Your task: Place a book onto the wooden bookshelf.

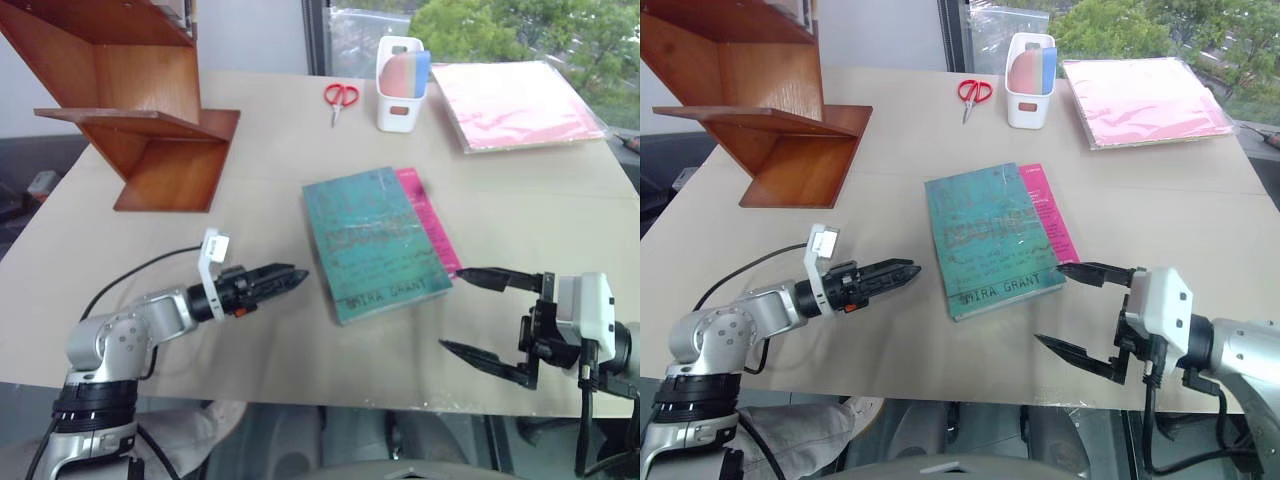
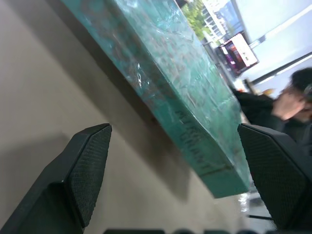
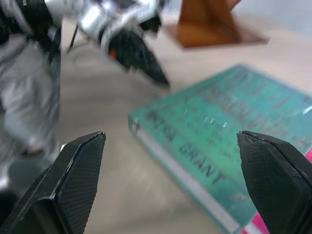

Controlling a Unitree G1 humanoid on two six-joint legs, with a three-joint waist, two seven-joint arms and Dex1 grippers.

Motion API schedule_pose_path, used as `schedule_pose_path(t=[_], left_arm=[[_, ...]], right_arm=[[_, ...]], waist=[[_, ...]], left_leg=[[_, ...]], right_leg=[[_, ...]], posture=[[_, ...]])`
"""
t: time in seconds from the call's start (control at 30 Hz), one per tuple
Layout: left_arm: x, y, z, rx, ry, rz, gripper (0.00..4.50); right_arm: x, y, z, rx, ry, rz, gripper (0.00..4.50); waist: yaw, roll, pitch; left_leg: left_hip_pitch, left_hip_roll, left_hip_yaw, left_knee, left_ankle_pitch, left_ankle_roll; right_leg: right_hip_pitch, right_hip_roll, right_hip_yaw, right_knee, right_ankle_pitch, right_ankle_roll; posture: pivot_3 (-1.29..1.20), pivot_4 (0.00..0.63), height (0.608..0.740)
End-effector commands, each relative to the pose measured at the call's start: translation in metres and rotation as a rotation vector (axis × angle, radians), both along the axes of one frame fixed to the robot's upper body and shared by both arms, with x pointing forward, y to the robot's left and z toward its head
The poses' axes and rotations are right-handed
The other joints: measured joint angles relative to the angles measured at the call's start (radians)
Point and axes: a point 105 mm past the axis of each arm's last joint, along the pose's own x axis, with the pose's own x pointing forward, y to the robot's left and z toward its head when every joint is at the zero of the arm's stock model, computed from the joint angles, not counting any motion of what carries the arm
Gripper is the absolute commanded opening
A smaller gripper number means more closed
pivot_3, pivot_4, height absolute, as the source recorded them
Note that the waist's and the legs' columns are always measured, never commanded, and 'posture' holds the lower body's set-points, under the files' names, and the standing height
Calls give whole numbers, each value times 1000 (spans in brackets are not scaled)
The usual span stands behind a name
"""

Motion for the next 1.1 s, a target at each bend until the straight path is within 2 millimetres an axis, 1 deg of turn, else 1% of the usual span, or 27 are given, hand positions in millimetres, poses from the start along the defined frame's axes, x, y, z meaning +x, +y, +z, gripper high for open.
schedule_pose_path(t=[0.03, 0.2, 0.37, 0.47, 0.6, 0.8, 0.87, 0.9, 0.93, 1.0, 1.03, 1.07, 1.1], left_arm=[[6, -2, 4, -97, 86, 13, 4500], [12, -8, -2, -183, 216, 14, 4500], [29, -17, -12, -252, 340, 48, 4500], [37, -28, -14, -292, 386, 40, 4500], [48, -49, -17, -300, 431, -2, 4500], [56, -63, -18, -296, 450, -38, 4500], [56, -67, -18, -292, 460, -53, 3905], [57, -67, -18, -298, 465, -53, 3726], [58, -67, -18, -301, 467, -52, 3422], [59, -66, -17, -308, 471, -50, 2523], [59, -65, -16, -311, 472, -50, 2309], [59, -64, -15, -313, 472, -50, 1682], [59, -63, -14, -315, 470, -47, 1248]], right_arm=[[-2, 4, 14, 45, -133, -13, 4433], [2, 8, 8, 30, -146, -21, 4433], [6, 9, 9, 24, -161, -36, 4433], [7, 9, 11, 24, -167, -43, 4433], [9, 11, 12, 22, -175, -56, 4433], [9, 13, 15, 21, -185, -66, 4433], [9, 15, 16, 19, -187, -66, 4500], [9, 16, 16, 19, -188, -67, 4500], [10, 17, 17, 18, -189, -68, 4500], [11, 18, 17, 19, -189, -72, 4500], [11, 18, 17, 19, -189, -72, 4500], [12, 19, 17, 19, -188, -72, 4500], [13, 19, 17, 18, -188, -71, 4500]], waist=[[1, 0, 0], [2, 0, 0], [7, -1, 0], [8, 0, -1], [11, 0, -1], [10, 1, -2], [12, 2, -2], [12, 2, -2], [12, 2, -2], [12, 2, -3], [12, 2, -3], [12, 2, -3], [12, 2, -3]], left_leg=[[0, 0, 0, 0, 0, 0], [0, 0, -1, 1, 0, 0], [0, -2, -5, 3, 0, 0], [0, -3, -6, 3, 0, 0], [1, -4, -10, 4, 0, 0], [1, -4, -10, 5, 0, 0], [1, -4, -11, 5, 0, 0], [1, -4, -11, 5, 0, 0], [1, -4, -11, 5, 0, 0], [1, -4, -11, 6, 0, 0], [1, -4, -11, 6, 0, 0], [1, -4, -11, 6, 0, 0], [1, -4, -11, 6, 0, 0]], right_leg=[[0, 0, 0, 0, 0, 0], [1, 0, -1, 0, 0, 0], [3, -1, -5, 0, 0, 0], [5, -2, -6, 0, 0, 0], [7, -2, -9, 0, 0, 0], [8, -2, -10, 0, 0, 0], [8, -3, -11, 0, 0, 0], [8, -3, -11, 0, 0, 0], [9, -3, -11, 0, 0, 0], [9, -3, -11, 0, 0, 0], [9, -3, -11, 0, 0, 0], [9, -3, -11, 0, 0, 0], [9, -3, -11, 0, 0, 0]], posture=[[0, 150, 740], [0, 150, 740], [0, 150, 740], [0, 150, 740], [0, 150, 740], [0, 150, 740], [0, 150, 740], [0, 150, 740], [0, 150, 740], [0, 150, 740], [0, 150, 740], [0, 150, 740], [0, 150, 740]])
